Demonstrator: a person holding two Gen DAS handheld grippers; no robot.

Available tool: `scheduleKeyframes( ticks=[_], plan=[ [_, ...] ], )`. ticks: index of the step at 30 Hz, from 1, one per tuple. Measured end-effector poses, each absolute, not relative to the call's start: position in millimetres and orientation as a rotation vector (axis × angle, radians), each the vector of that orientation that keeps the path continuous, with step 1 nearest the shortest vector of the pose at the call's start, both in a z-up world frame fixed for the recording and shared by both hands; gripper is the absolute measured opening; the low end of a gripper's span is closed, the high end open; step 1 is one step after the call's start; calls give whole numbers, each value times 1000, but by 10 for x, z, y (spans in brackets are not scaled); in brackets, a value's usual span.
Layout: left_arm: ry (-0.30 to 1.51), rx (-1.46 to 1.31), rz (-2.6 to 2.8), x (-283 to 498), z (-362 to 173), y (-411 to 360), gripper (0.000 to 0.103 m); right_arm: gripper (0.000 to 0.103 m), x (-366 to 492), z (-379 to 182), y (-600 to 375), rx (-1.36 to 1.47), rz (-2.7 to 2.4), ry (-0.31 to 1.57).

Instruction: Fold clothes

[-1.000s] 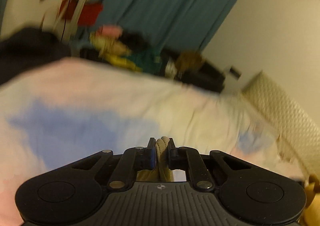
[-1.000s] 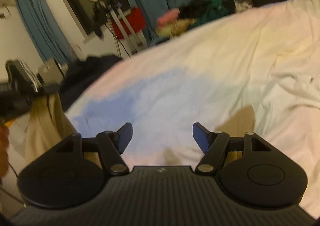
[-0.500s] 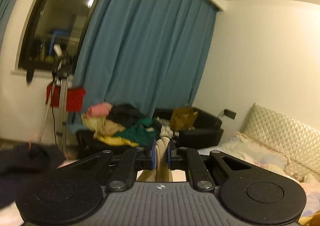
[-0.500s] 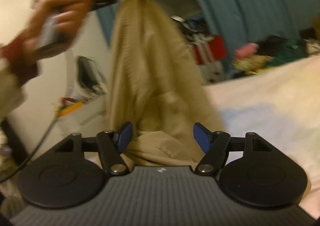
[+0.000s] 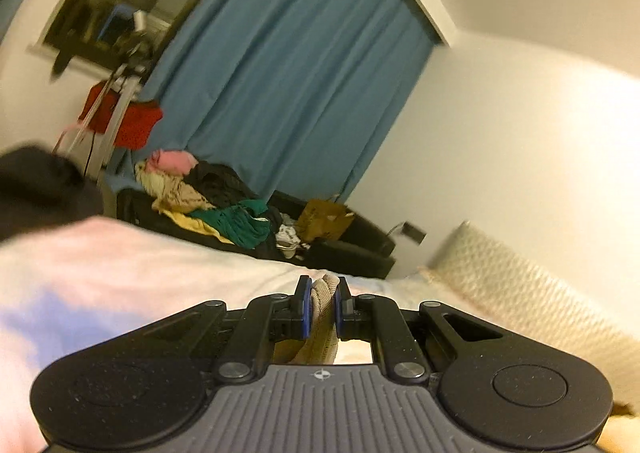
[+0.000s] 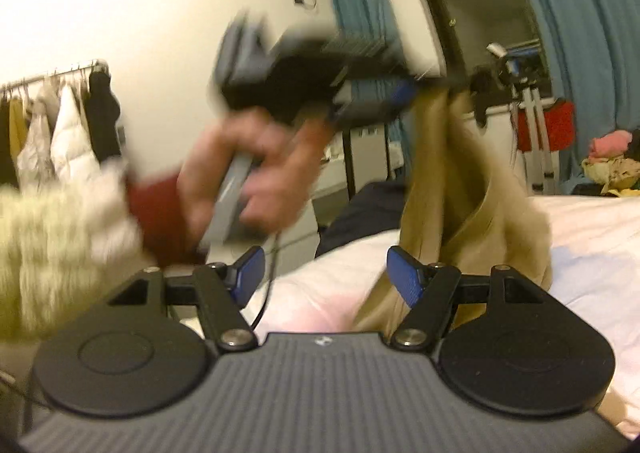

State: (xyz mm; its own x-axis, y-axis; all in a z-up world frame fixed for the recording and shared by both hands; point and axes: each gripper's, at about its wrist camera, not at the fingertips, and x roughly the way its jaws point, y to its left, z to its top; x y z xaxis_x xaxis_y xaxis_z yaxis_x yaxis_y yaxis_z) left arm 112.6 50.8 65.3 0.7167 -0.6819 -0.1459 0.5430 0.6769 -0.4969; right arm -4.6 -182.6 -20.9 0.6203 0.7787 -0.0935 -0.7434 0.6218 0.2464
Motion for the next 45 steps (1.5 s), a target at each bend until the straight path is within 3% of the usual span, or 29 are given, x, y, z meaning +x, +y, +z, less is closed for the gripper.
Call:
scheduleKeyframes(
  ticks=[4, 6, 8, 17, 20, 24, 31, 34, 36, 38, 45],
  plan=[
    [331, -489, -717, 973, 394, 740, 12, 69, 171, -185, -2033, 264, 689, 226],
    [349, -452, -727, 947, 358, 761, 12, 50, 329, -177, -1967, 226, 602, 258],
    [361, -386, -747, 928, 366, 733, 12, 43, 472, -158, -1887, 183, 525, 279],
    [366, -342, -728, 1020, 260, 704, 13, 40, 1067, -69, -1207, -131, 532, 289],
    [377, -355, -702, 1058, 221, 731, 13, 14, 1239, 32, -996, -151, 539, 348],
    [364, -388, -675, 1067, 265, 795, 13, 13, 1356, 270, -908, -107, 586, 427],
    [334, -416, -630, 1034, 438, 869, 13, 15, 951, 260, -1103, -139, 682, 378],
    [337, -409, -628, 982, 470, 871, 13, 26, 855, 192, -1167, -146, 675, 367],
    [338, -392, -614, 942, 484, 841, 13, 42, 791, 147, -1209, -151, 670, 359],
    [340, -386, -595, 923, 476, 828, 14, 51, 727, 102, -1251, -156, 666, 352],
    [363, -406, -588, 948, 402, 859, 14, 52, 582, 60, -1405, -79, 693, 284]
  ],
)
